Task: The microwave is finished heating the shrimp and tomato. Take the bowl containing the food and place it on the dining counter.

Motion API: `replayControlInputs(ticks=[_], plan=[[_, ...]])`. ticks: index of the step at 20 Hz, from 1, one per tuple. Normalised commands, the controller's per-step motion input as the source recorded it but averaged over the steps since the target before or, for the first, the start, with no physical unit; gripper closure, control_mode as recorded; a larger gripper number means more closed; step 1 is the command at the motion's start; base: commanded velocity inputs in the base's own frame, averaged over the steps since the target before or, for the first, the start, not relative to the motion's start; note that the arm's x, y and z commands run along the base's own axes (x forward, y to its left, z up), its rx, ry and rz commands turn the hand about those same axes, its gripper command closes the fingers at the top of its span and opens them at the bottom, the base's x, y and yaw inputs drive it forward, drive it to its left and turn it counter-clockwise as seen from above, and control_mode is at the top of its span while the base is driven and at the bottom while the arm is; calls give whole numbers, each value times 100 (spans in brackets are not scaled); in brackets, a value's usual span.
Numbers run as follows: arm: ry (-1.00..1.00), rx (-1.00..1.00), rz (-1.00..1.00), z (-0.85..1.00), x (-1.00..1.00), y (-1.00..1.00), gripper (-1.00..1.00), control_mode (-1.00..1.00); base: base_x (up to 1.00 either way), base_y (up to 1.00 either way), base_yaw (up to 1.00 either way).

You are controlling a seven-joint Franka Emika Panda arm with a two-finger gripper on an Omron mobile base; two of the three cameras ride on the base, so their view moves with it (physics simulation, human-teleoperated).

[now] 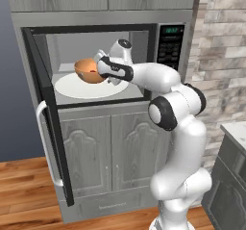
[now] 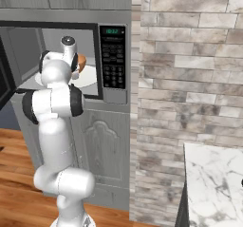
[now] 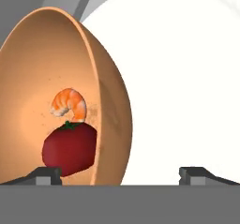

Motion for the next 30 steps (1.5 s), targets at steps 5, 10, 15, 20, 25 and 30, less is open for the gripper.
replayControlInputs(ticks=[5,10,15,20,25,30], plan=[[1,0,0,0,46,27,-100,-100,0,0,0],[3,0,0,-1,34,14,-100,-100,0,0,0],[2,-2,0,-60,-4,-8,100,-100,0,0,0],[0,0,0,-11,0,-6,100,-100,0,0,0],[0,0,0,0,-3,0,100,-100,0,0,0],[0,0,0,0,-22,-3,100,-100,0,0,0]])
